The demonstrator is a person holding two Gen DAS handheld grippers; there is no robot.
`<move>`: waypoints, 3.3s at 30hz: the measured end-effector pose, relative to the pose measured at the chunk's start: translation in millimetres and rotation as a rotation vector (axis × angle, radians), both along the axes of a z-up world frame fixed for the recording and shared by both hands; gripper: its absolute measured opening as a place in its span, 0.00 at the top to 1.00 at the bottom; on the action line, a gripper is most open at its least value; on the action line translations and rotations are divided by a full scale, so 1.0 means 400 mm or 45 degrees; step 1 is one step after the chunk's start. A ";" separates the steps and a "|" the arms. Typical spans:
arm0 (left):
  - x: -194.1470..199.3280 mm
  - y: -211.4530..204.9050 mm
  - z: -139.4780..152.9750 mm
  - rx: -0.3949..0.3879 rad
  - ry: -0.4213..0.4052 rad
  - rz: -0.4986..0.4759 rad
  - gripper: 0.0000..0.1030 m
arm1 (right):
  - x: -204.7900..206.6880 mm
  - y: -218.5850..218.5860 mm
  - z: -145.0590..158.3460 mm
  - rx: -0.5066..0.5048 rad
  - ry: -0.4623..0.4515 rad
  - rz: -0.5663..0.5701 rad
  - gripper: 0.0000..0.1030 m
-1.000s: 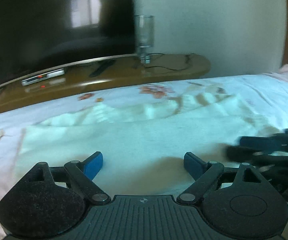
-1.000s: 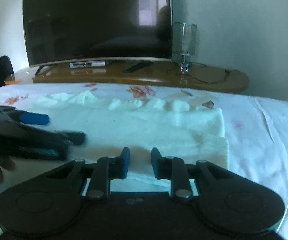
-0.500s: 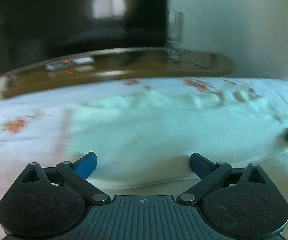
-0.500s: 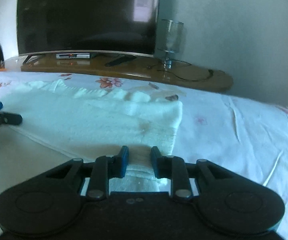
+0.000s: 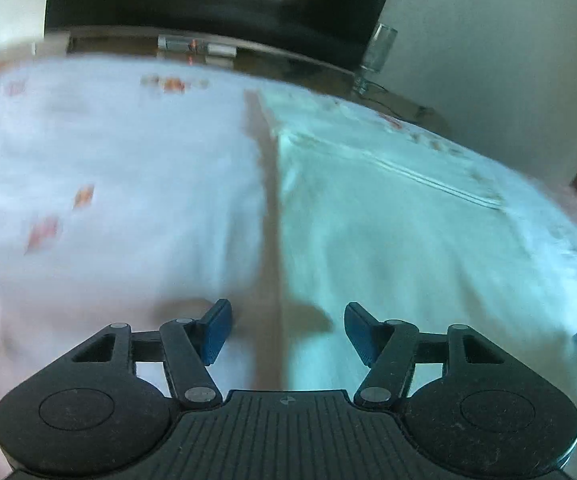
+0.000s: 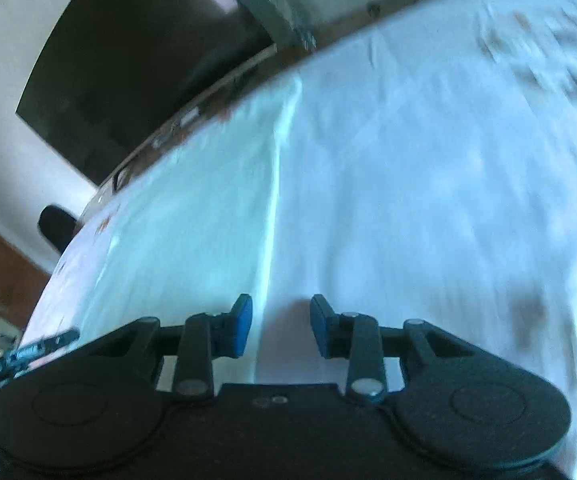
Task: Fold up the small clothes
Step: 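Move both grippers toward the sweater hem, then grasp the sweater hem with both grippers and lift it, then fold the hem over toward the collar with both grippers and release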
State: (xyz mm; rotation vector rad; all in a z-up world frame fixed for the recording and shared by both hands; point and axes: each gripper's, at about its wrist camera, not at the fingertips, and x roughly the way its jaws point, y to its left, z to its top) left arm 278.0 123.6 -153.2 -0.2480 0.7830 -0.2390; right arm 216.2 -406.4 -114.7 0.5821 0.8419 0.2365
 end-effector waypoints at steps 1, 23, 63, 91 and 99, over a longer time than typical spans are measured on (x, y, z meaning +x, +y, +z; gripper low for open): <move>-0.032 0.013 -0.002 -0.044 0.023 -0.007 0.38 | -0.041 0.004 -0.002 0.021 0.023 0.011 0.68; -0.245 0.076 -0.100 -0.589 0.208 -0.049 0.64 | -0.299 0.125 -0.035 0.303 0.148 -0.063 0.86; 0.015 0.110 0.174 -0.775 -0.246 0.088 0.97 | -0.060 0.138 0.318 -0.071 -0.414 -0.059 0.96; 0.825 -0.010 -0.104 -0.805 0.018 0.320 0.96 | 0.751 -0.034 -0.069 0.259 -0.178 -0.253 0.81; 0.828 -0.028 -0.040 -0.473 -0.093 0.125 0.95 | 0.739 -0.050 -0.064 0.156 -0.275 -0.230 0.74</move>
